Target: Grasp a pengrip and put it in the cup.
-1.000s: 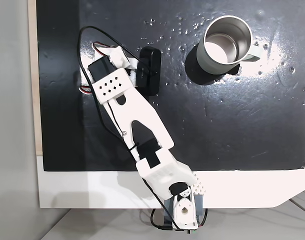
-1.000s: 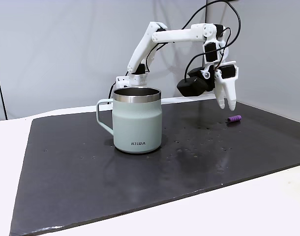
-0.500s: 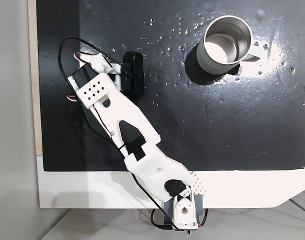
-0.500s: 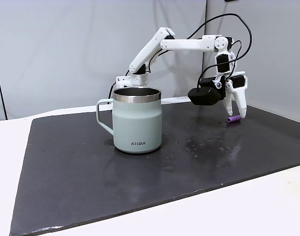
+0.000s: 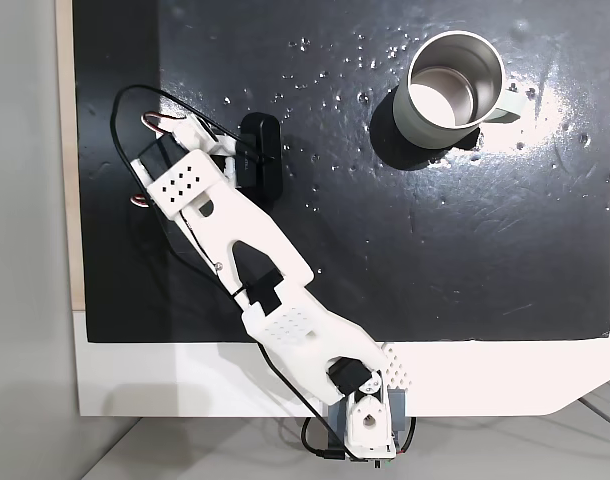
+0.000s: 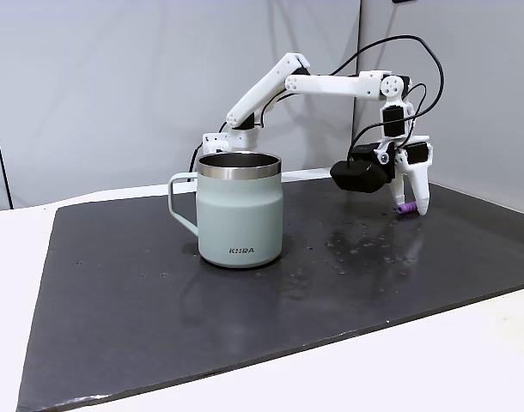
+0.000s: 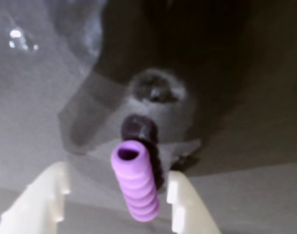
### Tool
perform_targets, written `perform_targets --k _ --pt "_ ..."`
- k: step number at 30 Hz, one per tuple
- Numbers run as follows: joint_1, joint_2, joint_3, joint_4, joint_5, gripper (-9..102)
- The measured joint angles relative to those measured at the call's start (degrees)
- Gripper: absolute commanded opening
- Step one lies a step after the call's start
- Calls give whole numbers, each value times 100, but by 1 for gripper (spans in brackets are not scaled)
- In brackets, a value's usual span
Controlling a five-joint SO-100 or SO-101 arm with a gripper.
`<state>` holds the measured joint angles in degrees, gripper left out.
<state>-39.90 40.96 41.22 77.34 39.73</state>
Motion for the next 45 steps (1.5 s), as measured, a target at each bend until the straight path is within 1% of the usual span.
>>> perform_targets --k 11,21,25,29,36,42,45 --pt "0 -114 -9 -158 -44 1" --pt "9 0 -9 -114 -176 0" --pt "202 369 0 220 -422 0" --pt "624 1090 0 765 -782 0" --pt "1617 2136 -18 1661 -1538 0" --pt "2514 2584 -747 2435 -2329 0" --pt "2979 2812 -976 2566 -2716 0"
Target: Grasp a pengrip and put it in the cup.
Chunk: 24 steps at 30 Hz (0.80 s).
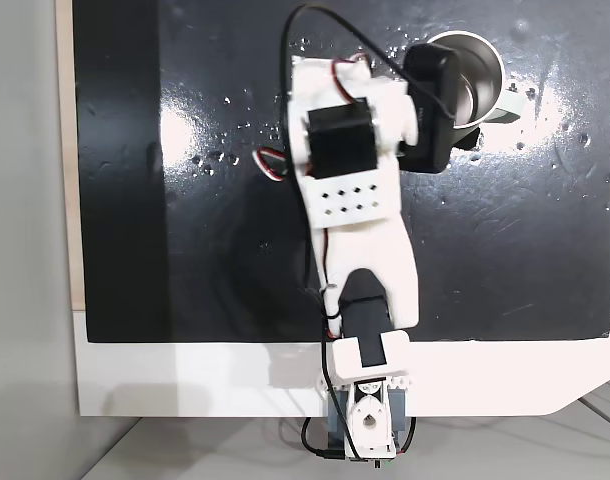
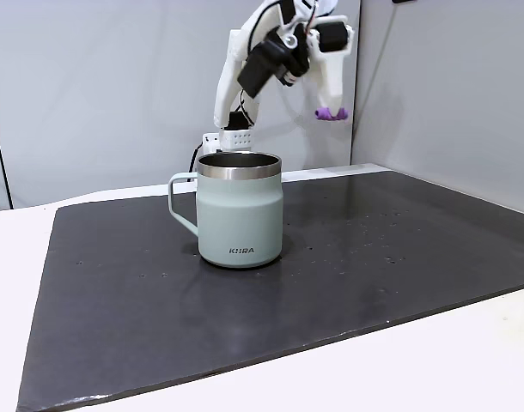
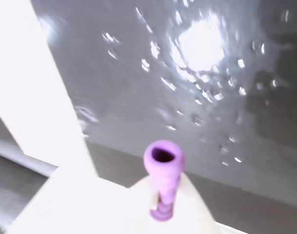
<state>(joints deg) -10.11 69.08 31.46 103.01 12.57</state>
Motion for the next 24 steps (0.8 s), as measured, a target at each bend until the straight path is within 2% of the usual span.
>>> perform_targets --k 13,24 --pt "1617 202 -633 53 -1169 0" --pt "2048 -272 -1230 53 -1512 3"
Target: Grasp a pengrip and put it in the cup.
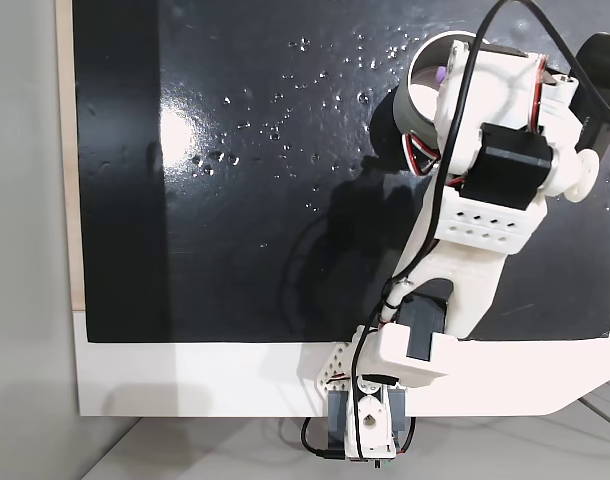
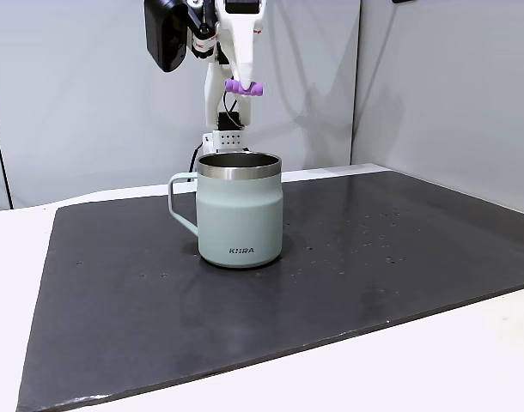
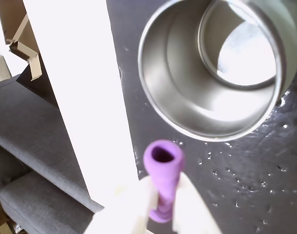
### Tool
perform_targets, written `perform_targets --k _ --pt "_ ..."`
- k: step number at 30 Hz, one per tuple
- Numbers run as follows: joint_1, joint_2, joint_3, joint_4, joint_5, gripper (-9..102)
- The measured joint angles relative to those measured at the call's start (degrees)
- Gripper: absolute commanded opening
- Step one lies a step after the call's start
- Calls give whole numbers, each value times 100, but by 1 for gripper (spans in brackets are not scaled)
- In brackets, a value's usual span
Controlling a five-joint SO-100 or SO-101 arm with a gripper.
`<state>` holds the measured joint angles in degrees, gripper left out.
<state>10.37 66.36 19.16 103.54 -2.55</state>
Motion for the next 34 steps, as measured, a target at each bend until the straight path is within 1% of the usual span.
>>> perform_targets --k 3,5,6,34 --pt "9 -26 0 0 -18 18" --pt "9 -26 -9 0 -18 24" --pt "9 -26 -9 0 -18 25" --pt "26 167 255 9 18 26"
